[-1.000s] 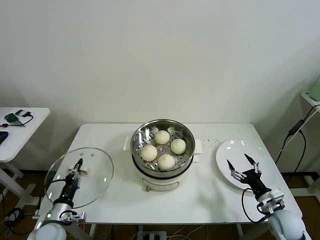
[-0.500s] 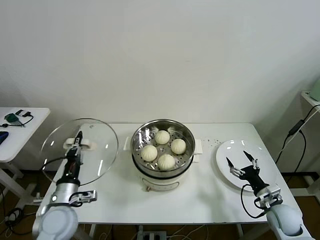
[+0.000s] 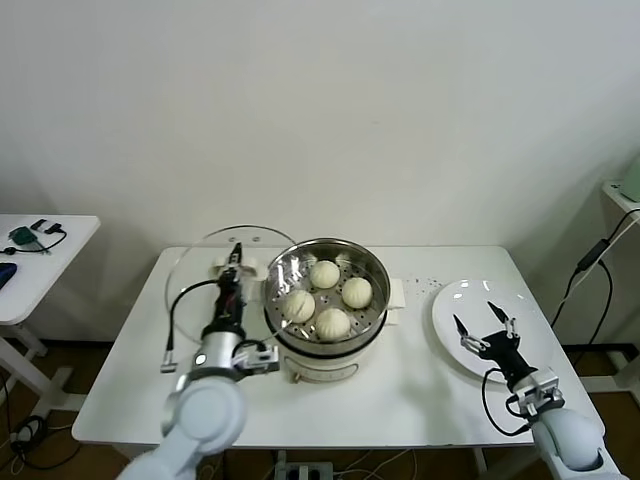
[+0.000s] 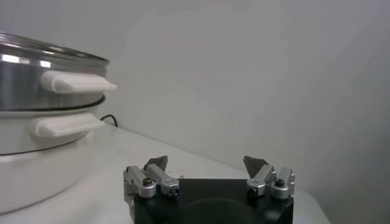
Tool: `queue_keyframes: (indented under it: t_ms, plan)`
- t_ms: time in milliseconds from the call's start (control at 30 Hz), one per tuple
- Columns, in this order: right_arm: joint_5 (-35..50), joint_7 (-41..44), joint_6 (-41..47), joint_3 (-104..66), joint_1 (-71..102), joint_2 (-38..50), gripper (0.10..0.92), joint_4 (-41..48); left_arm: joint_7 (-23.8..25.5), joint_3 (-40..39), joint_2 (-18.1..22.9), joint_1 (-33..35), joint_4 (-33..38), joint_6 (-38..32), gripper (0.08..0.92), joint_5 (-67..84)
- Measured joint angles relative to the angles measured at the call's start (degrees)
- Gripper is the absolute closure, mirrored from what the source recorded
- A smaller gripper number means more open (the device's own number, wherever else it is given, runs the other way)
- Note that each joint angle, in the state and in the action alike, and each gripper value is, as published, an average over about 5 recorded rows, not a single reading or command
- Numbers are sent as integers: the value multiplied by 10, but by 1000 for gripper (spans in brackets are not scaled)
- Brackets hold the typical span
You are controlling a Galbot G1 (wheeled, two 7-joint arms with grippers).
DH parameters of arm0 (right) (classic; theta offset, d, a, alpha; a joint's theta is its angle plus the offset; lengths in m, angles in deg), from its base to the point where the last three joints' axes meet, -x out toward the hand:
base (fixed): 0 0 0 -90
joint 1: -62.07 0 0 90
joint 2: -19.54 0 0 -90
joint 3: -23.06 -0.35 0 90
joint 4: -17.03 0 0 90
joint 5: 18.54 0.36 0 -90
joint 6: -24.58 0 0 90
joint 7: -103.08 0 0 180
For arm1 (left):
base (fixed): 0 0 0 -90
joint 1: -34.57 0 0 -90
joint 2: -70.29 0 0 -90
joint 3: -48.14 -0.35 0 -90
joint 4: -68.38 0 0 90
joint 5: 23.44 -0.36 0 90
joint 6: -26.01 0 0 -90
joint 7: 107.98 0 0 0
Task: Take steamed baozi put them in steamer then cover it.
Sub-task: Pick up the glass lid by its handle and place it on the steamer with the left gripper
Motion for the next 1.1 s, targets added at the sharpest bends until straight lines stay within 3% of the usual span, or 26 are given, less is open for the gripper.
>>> queue_keyframes:
  t_ms: [267,600,1100]
  plan:
    - [-12,1,-6,-13,6,-7,203,5,43,-86,77,-74,-58,30,850,-43]
    - [-25,3,-10,-22,10,-13,203,10,55,-130,157,-111,-132,34,850,-62]
    - [-37,8,-17,-25,7,-17,203,20,50,-141,203,-132,-203,33,850,-72]
